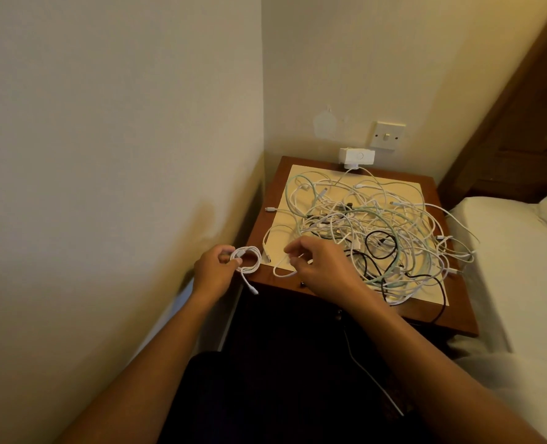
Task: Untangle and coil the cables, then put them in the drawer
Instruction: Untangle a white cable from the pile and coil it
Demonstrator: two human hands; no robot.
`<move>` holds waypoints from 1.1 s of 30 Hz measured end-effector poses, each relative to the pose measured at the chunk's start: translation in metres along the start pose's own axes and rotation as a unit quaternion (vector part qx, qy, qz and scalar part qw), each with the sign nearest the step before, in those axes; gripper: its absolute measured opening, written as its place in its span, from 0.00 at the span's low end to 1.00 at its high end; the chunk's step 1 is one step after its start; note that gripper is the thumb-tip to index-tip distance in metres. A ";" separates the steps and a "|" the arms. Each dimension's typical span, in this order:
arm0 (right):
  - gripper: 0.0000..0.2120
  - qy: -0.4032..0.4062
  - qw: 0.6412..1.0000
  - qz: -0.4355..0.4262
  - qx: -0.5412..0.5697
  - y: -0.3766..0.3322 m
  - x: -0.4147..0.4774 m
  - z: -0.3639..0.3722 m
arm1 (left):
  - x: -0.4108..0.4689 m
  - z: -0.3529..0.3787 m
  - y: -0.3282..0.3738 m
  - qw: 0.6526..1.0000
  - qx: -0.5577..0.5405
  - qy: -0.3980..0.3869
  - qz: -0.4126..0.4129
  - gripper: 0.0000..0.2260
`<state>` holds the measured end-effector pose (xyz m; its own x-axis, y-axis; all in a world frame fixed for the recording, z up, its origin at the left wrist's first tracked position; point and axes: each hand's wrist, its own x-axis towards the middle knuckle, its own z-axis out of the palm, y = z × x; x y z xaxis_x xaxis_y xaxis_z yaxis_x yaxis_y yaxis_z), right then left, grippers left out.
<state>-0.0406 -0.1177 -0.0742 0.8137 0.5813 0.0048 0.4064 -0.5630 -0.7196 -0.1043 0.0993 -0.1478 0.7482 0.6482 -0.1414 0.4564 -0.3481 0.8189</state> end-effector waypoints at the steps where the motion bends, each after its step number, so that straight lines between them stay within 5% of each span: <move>1: 0.09 0.003 1.000 -0.001 0.000 0.000 -0.002 0.002 | -0.001 0.000 0.001 1.000 0.002 0.002 -0.003 0.14; 12: 0.15 -0.008 0.998 0.014 0.053 -0.026 -0.038 0.016 | -0.068 -0.026 0.052 0.979 -0.203 -0.014 0.028 0.10; 15: 0.20 0.007 0.995 0.035 0.093 -0.030 -0.051 0.020 | -0.094 -0.030 0.069 0.951 -0.302 -0.052 -0.023 0.11; 18: 0.11 0.023 0.991 0.057 0.122 -0.028 -0.064 0.012 | -0.109 -0.037 0.073 0.901 -0.404 -0.131 -0.090 0.15; 21: 0.04 0.029 0.999 0.012 0.033 -0.022 -0.076 -0.007 | -0.111 -0.048 0.071 0.861 -0.449 -0.203 -0.121 0.23; 26: 0.04 0.049 0.976 -0.143 -0.157 -0.014 -0.089 -0.034 | -0.126 -0.061 0.081 0.925 -0.228 -0.302 -0.027 0.20; 33: 0.05 0.149 0.965 -0.169 -0.134 -0.015 -0.100 -0.068 | -0.149 -0.061 0.096 0.950 -0.256 -0.177 0.026 0.14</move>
<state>-0.1001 -0.2078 -0.0167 0.6834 0.5855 0.4360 0.7295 -0.5267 -0.4363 -0.2012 0.0106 -0.0140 0.9196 0.3400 -0.1967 0.1874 0.0603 0.9804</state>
